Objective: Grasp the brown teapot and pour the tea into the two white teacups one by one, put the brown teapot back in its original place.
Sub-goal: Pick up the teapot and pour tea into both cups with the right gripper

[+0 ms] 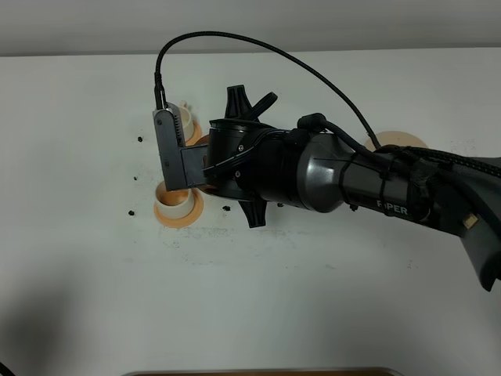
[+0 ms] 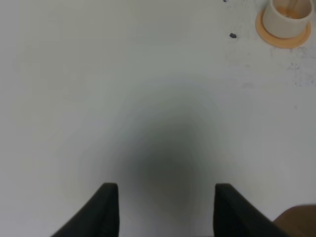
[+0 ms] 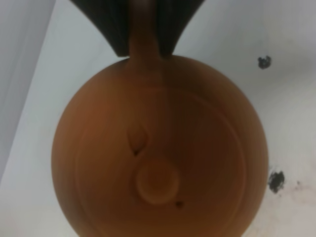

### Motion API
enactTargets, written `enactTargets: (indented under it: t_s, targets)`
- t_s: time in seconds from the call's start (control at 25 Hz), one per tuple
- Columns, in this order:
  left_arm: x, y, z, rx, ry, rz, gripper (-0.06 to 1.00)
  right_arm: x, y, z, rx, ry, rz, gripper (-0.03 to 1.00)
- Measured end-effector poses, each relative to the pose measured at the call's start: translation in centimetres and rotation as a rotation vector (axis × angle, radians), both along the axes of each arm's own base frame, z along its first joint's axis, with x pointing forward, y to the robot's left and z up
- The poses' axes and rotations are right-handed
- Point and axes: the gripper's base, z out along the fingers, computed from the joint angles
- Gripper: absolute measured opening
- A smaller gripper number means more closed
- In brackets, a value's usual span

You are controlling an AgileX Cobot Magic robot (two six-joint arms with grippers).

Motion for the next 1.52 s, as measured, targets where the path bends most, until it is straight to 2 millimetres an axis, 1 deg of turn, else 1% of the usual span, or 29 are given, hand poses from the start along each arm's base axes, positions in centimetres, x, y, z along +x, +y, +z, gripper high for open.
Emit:
enactTargets:
  t_s: [0.52, 0.76, 1.04, 1.52]
  targets:
    - [0.0, 0.0, 0.0, 0.0, 0.0, 0.0, 0.46, -0.2, 0.5, -0.3, -0.035, -0.029, 0.035, 0.12]
    - [0.0, 0.0, 0.0, 0.0, 0.0, 0.0, 0.46, -0.7, 1.0, -0.3, -0.045, -0.036, 0.054, 0.12]
    - [0.0, 0.0, 0.0, 0.0, 0.0, 0.0, 0.46, -0.7, 1.1, -1.4, -0.099, -0.03, 0.061, 0.12]
    - [0.0, 0.0, 0.0, 0.0, 0.0, 0.0, 0.46, -0.8, 1.3, -1.2, -0.143, -0.065, 0.085, 0.12]
